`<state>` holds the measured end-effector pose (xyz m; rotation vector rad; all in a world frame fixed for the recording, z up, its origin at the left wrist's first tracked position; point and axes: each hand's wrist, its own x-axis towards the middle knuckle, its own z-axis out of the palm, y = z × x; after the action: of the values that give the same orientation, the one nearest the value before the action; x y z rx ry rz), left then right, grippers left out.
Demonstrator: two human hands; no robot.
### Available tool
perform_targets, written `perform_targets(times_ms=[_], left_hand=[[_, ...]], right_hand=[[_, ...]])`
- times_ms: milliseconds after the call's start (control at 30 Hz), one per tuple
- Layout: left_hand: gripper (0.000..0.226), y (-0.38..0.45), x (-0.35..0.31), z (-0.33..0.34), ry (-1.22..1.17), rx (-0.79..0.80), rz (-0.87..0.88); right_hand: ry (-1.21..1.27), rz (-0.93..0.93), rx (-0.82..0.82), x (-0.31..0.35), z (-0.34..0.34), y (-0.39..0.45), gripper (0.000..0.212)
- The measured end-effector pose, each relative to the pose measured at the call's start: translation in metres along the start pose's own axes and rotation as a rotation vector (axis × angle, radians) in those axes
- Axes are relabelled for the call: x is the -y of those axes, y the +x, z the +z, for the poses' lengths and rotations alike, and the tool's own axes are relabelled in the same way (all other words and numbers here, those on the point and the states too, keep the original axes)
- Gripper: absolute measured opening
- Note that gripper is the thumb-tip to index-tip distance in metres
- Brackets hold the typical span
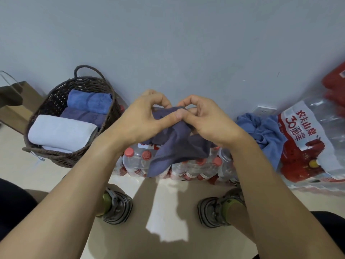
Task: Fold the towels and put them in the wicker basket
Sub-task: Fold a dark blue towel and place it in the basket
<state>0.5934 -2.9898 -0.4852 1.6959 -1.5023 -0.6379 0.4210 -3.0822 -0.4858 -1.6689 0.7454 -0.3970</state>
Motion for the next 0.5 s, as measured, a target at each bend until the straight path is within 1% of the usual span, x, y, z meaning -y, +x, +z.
perform_targets(times_ms=[33, 100, 133, 167, 233, 267, 333, 400, 500], left_hand=[[0.031, -0.001, -0.004, 0.000, -0.119, 0.010, -0.011], [0.032, -0.003, -0.010, 0.005, -0.293, 0.035, -0.016], [0.031, -0.003, -0.011, 0.008, -0.334, 0.026, -0.005], [0.029, -0.003, -0.012, 0.010, -0.369, 0.001, -0.003], [0.028, -0.002, -0.012, 0.013, -0.445, -0.075, -0.010], [0.028, -0.001, -0.012, 0.013, -0.473, -0.111, -0.017], [0.027, 0.000, -0.011, 0.012, -0.475, -0.164, -0.033], [0.027, 0.001, -0.007, 0.013, -0.420, -0.204, -0.033], [0.028, 0.002, -0.003, 0.014, -0.343, -0.250, -0.035]], right_hand=[[0.046, -0.013, -0.033, 0.002, 0.000, 0.000, 0.009], [0.123, -0.045, -0.145, 0.007, 0.002, 0.001, 0.015], [0.173, -0.049, -0.189, 0.008, 0.003, 0.002, 0.023], [0.226, -0.038, -0.206, 0.009, 0.003, 0.002, 0.035], [0.297, 0.007, -0.161, 0.010, 0.003, 0.001, 0.059], [0.301, 0.019, -0.116, 0.011, 0.003, 0.000, 0.063], [0.243, 0.020, -0.019, 0.008, 0.004, -0.003, 0.057], [0.133, 0.034, 0.048, 0.007, 0.004, -0.005, 0.049], [-0.024, 0.127, 0.113, 0.003, -0.001, -0.007, 0.038]])
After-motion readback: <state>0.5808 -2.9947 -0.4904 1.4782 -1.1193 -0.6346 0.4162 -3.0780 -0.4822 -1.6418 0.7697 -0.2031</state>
